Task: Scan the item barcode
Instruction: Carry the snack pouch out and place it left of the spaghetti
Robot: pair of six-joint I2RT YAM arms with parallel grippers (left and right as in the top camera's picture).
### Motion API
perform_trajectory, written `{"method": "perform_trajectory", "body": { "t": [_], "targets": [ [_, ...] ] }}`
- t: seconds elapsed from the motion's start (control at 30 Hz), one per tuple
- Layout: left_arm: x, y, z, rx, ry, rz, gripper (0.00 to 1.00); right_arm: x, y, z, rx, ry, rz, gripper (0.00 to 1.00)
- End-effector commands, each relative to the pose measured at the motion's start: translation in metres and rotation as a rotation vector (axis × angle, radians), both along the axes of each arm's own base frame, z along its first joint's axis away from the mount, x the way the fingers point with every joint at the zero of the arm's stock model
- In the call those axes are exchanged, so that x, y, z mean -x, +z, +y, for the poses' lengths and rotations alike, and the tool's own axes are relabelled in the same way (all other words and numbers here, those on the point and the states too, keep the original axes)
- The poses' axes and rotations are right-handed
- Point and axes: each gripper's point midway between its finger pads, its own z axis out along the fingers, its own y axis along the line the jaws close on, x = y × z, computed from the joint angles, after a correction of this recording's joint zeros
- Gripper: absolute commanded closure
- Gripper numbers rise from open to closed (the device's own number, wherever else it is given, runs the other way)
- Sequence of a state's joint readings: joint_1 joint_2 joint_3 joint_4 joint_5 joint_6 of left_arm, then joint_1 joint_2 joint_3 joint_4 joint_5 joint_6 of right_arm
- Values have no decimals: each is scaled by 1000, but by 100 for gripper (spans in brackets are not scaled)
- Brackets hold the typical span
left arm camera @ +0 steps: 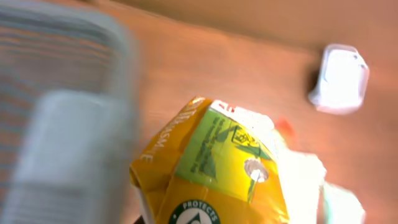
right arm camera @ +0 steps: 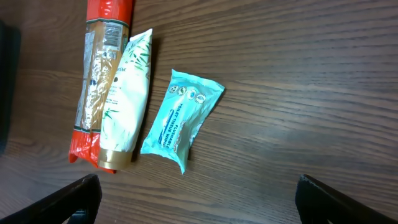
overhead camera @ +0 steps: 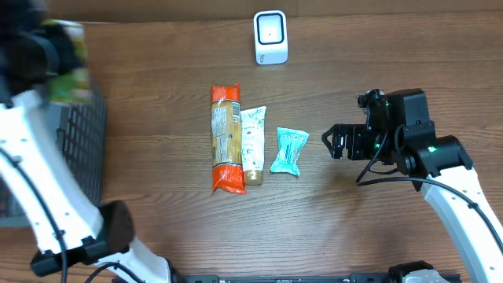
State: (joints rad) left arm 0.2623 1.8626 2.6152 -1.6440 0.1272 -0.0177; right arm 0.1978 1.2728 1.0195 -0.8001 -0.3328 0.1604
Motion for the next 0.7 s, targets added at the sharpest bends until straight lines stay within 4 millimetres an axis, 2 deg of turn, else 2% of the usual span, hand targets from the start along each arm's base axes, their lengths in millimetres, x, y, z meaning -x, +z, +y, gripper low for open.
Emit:
{"method": "perform_trajectory", "body": {
  "t": [0.0, 0.1, 0.27, 0.43, 0.57, 0.67],
  "targets": [
    [-12, -39, -46, 48, -84, 141, 96, -5, 9, 1, 1, 3, -31, 0],
    [-22, -82, -87, 74, -148, 271, 95, -5, 9, 1, 1, 3, -31, 0],
    [-32, -167, -117, 80, -145, 482, 96, -4, 8, 1, 3, 3, -23, 0],
    [-26, -256, -132, 117, -122, 633, 95, -3, 7, 0, 7, 0, -22, 0],
    [-15, -304, -136, 154, -86, 686, 96, -5, 8, -1, 12, -4, -27, 0],
    [-11, -328, -136, 162, -65, 690, 93, -5, 7, -2, 17, -7, -29, 0]
  ]
}}
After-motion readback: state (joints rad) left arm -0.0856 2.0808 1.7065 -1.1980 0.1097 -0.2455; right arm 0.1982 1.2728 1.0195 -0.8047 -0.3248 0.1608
